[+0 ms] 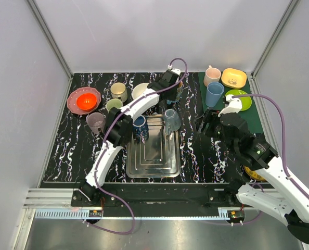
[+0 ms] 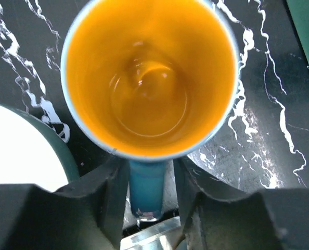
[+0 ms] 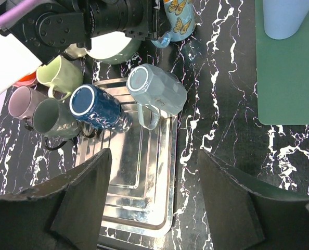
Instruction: Turn the mug right side up
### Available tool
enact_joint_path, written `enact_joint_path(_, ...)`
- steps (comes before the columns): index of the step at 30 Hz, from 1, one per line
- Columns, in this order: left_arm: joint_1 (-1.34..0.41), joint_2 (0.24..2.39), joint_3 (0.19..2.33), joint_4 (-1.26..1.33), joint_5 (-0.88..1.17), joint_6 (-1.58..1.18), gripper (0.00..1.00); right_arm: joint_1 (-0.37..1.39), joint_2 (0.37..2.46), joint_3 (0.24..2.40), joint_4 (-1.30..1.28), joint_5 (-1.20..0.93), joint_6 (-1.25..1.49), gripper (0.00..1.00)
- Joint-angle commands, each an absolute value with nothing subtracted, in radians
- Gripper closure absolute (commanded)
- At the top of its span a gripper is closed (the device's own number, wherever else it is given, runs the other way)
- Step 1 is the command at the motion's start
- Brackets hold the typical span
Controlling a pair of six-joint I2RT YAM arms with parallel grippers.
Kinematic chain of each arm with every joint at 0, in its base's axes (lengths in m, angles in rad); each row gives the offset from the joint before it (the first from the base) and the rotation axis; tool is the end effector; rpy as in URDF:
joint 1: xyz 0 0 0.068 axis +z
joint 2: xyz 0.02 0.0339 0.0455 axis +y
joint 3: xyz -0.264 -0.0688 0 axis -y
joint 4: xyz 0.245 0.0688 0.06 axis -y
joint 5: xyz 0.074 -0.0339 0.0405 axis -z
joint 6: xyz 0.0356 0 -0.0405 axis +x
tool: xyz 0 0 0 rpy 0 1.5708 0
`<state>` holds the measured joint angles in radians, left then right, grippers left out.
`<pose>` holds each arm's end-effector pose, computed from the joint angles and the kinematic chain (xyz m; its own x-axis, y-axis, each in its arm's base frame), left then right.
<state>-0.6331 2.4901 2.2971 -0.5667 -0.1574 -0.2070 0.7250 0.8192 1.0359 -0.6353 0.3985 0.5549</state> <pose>0.4556 -0.3274 0.2103 -0.6446 0.2213 -0.7317 0.3681 0.9288 -0.0434 0.1317 0.0982 0.3742 -0.4408 0.2582 -0.8597 -0.1336 0.9282 0.3473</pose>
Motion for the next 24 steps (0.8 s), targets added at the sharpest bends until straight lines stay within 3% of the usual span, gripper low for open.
enact_joint_path(1,-0.634,2.419,2.287,-0.390,-0.235,-0.221,0.51,0.727,0.810,1.026,-0.643,0.405,0.564,0.27)
enact_joint_path(8,-0.634,2.339,2.197,-0.354,-0.255,-0.224,0.32,0.727,0.824,1.016,-0.638,0.405,0.586,0.27)
enact_joint_path(12,-0.640,2.194,2.174,-0.367,-0.297,-0.232,0.12,0.729,0.848,1.015,-0.634,0.416,0.584,0.28)
enact_joint_path(13,-0.644,2.159,2.166,-0.362,-0.316,-0.227,0.03,0.727,0.853,1.014,-0.630,0.420,0.583,0.28)
enact_joint_path(19,-0.693,1.837,2.068,-0.390,-0.450,-0.199,0.01,0.729,0.991,1.034,-0.578,0.400,0.522,0.28)
enact_joint_path(21,-0.716,1.668,1.907,-0.387,-0.526,-0.210,0.01,0.727,1.096,1.054,-0.575,0.382,0.505,0.29)
enact_joint_path(22,-0.756,1.487,1.696,-0.374,-0.651,-0.231,0.01,0.730,1.180,1.101,-0.593,0.362,0.506,0.30)
enact_joint_path(24,-0.790,1.363,1.538,-0.354,-0.757,-0.262,0.01,0.764,1.297,1.130,-0.615,0.476,0.529,0.30)
